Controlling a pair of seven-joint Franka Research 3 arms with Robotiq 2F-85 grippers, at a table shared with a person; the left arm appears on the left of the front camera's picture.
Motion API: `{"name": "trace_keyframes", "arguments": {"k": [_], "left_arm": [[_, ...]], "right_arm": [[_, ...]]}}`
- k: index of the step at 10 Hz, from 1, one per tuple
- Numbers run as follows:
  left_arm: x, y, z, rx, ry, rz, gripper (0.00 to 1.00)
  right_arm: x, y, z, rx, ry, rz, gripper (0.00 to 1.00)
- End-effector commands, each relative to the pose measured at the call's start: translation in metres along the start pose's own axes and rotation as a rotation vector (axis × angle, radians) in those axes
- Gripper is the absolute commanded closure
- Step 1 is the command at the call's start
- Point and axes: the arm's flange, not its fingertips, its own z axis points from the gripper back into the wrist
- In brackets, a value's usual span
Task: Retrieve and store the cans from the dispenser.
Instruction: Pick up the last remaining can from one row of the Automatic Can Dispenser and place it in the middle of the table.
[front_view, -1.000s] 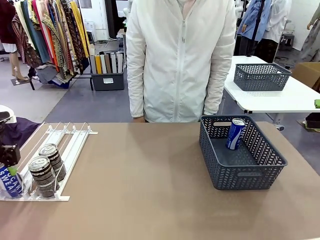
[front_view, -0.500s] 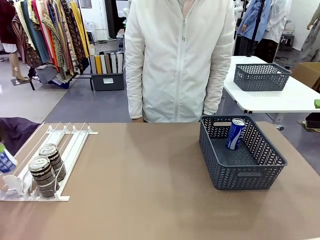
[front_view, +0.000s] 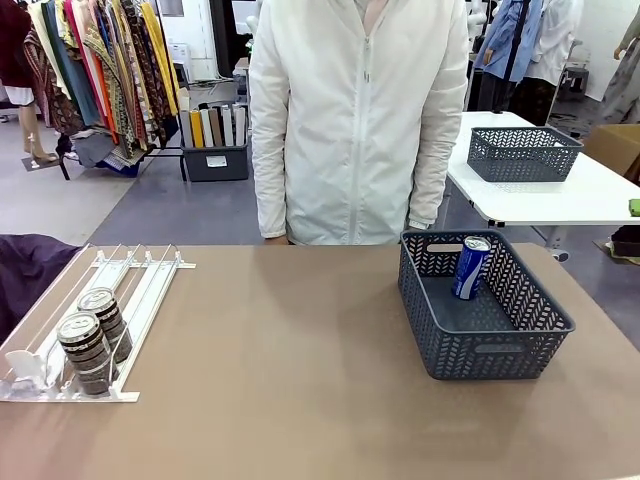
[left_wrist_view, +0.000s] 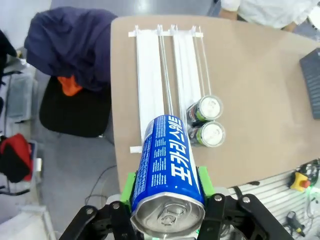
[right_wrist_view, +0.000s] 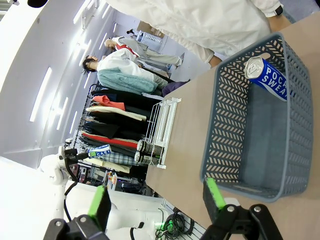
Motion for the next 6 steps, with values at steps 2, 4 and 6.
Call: {"name": "trace_keyframes", "arguments": {"k": [2,4,6], "left_arm": [[0.008,-0.014,-0.016,0.05,0.052,-0.026,1.0],[0.008,-0.014,-0.016,0.05,0.052,-0.026,1.0],[0.009,-0.033,-0.03,0.025,0.084,-0.028,1.0]], "right_arm": [[0.004,0.004,-0.002,0.023,-0.019,0.005,0.0],[0.004,0.004,-0.002,0.023,-0.019,0.005,0.0],[0.004,0.004,-0.002,0.023,-0.019,0.005,0.0]]}}
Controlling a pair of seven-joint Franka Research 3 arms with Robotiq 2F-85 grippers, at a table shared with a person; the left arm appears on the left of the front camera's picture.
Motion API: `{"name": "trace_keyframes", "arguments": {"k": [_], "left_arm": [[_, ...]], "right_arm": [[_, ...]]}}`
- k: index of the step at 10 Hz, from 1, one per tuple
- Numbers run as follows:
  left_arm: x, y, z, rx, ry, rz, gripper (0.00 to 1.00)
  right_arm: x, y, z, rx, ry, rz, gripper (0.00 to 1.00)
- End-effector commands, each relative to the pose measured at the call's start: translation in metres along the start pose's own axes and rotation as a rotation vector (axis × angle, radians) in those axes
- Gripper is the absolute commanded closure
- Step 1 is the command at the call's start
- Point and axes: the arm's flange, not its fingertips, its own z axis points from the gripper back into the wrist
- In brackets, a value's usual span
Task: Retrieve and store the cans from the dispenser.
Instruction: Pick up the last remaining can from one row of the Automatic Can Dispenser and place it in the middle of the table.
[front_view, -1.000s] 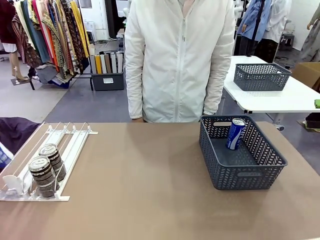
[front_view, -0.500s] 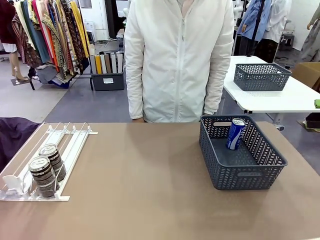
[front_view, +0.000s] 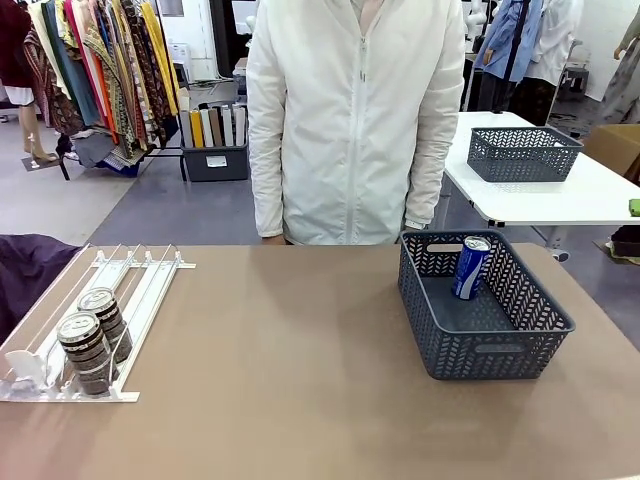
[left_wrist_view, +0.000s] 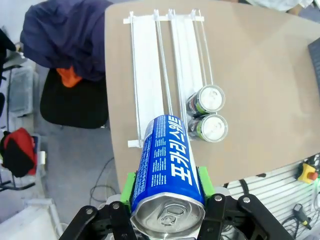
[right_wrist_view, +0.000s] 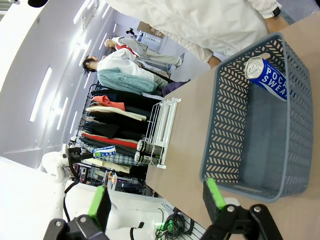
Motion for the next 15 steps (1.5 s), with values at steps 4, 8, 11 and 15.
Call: {"name": "trace_keyframes", "arguments": {"k": [4,8,11,15], "left_arm": [[0.082,-0.221,-0.052,0.001,0.0,-0.431,1.0],[0.078,-0.375,-0.182,0.137,0.182,-0.549,1.0],[0.073,-0.392,-0.23,0.04,0.22,-0.5,1.0],[0.071,-0.395,-0.294,-0.051,0.375,-0.477,1.0]], "right_arm": [[0.004,0.004,-0.002,0.023,-0.019,0.005,0.0],[0.004,0.004,-0.002,0.023,-0.019,0.005,0.0],[0.004,0.004,-0.002,0.023,-0.019,0.005,0.0],[0.004,0.004,-0.002,0.023,-0.019,0.005,0.0]]}}
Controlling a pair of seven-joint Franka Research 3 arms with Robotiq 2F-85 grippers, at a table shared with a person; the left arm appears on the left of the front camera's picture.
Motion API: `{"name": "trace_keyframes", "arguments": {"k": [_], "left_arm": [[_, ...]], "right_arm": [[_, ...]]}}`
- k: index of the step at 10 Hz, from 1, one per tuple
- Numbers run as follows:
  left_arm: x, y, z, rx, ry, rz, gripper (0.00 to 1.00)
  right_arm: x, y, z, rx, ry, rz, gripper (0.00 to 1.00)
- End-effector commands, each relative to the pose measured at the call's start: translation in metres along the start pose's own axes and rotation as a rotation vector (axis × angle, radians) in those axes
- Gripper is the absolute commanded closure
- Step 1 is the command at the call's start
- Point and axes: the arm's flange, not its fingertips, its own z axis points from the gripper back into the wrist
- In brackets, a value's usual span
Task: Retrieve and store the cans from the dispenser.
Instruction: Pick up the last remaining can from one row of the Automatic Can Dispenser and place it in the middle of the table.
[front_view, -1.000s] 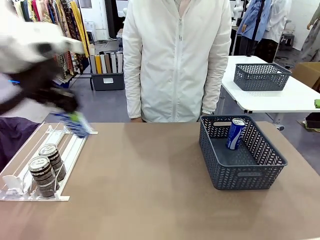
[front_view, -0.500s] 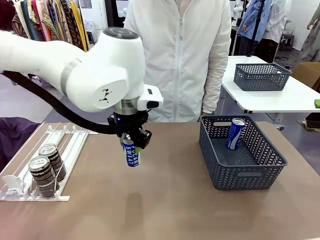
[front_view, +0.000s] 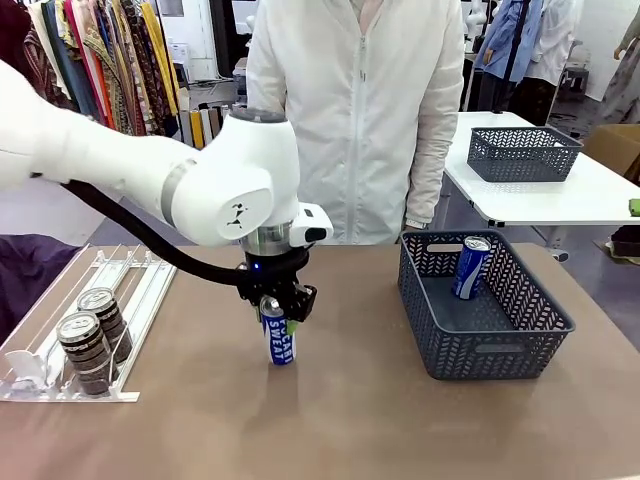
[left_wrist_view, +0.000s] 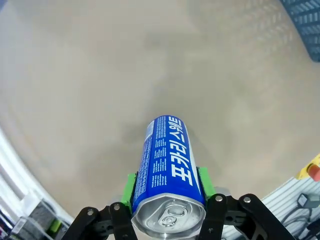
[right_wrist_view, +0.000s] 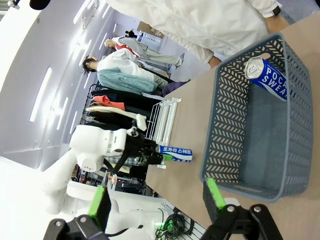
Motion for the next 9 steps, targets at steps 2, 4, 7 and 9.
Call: {"name": "trace_keyframes", "arguments": {"k": [2,4,7,9], "left_arm": [[0.0079,-0.0036,-0.0029,-0.023,0.021,-0.008,1.0],[0.0076,-0.0063,-0.0045,-0.013,0.019,-0.014,1.0],[0.006,-0.0073,-0.0043,0.001,0.022,-0.016,0.0],[0.0035,-0.0063,0.0009,0.005,0.0,-0.016,0.0]], "right_arm": [[0.0043,0.004,-0.0016,0.023,-0.019,0.004,0.0],[0.0043,0.004,-0.0016,0.023,-0.019,0.004,0.0],[0.0043,0.004,-0.0016,0.023,-0.019,0.004,0.0],[0.0043,0.004,-0.0016,0.023,-0.019,0.004,0.0]]}}
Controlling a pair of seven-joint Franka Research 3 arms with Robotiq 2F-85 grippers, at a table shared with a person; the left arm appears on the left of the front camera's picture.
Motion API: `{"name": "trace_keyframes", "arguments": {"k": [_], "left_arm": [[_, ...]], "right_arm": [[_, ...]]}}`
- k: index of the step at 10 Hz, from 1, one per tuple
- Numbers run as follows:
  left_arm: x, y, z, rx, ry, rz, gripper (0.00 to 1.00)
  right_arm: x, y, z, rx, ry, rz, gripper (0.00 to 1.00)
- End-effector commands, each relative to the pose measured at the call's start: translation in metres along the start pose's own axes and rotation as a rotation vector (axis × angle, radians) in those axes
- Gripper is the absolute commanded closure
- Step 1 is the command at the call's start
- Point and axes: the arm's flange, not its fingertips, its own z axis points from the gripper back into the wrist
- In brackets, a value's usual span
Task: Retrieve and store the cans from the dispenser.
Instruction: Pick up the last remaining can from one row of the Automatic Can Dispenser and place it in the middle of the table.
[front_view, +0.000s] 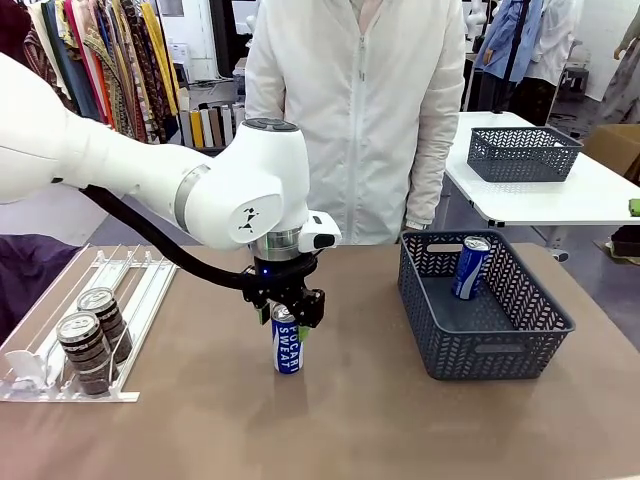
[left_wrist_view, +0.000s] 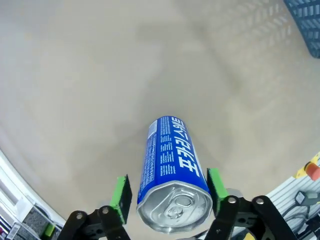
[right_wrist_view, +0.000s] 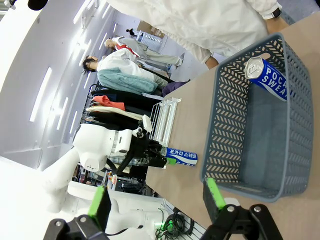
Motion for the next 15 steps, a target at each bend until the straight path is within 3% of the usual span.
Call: {"name": "trace_keyframes", "arguments": {"k": [1,3,5,6,7,8,10,12,13,14,15], "left_arm": [[-0.006,0.003,0.018,0.011,-0.04,-0.005,0.0],[-0.033,0.013,0.068,-0.042,-0.118,-0.017,0.0],[-0.09,0.046,0.136,-0.221,-0.187,-0.068,0.0],[-0.118,0.075,0.158,-0.289,-0.249,-0.041,0.0],[-0.147,0.117,0.176,-0.475,-0.303,-0.073,0.0],[-0.185,0.174,0.189,-0.562,-0.404,0.04,0.0],[-0.267,0.271,0.187,-0.794,-0.576,0.214,0.0],[-0.364,0.341,0.149,-1.033,-0.864,0.376,0.0],[-0.403,0.358,0.118,-1.105,-0.992,0.472,0.0],[-0.423,0.362,0.098,-1.116,-1.048,0.494,0.0],[-0.424,0.36,0.091,-1.1,-1.015,0.371,0.0]], "right_arm": [[0.004,0.004,-0.002,0.023,-0.019,0.004,0.0],[0.004,0.004,-0.002,0.023,-0.019,0.004,0.0],[0.004,0.004,-0.002,0.023,-0.019,0.004,0.0],[0.004,0.004,-0.002,0.023,-0.019,0.004,0.0],[0.004,0.004,-0.002,0.023,-0.019,0.004,0.0],[0.004,0.004,-0.002,0.023,-0.019,0.004,0.0],[0.004,0.004,-0.002,0.023,-0.019,0.004,0.0],[0.004,0.004,-0.002,0.023,-0.019,0.004,0.0],[0.004,0.004,-0.002,0.023,-0.019,0.004,0.0],[0.004,0.004,-0.002,0.023,-0.019,0.004,0.0],[0.004,0.004,-0.002,0.023,-0.019,0.004,0.0]]}}
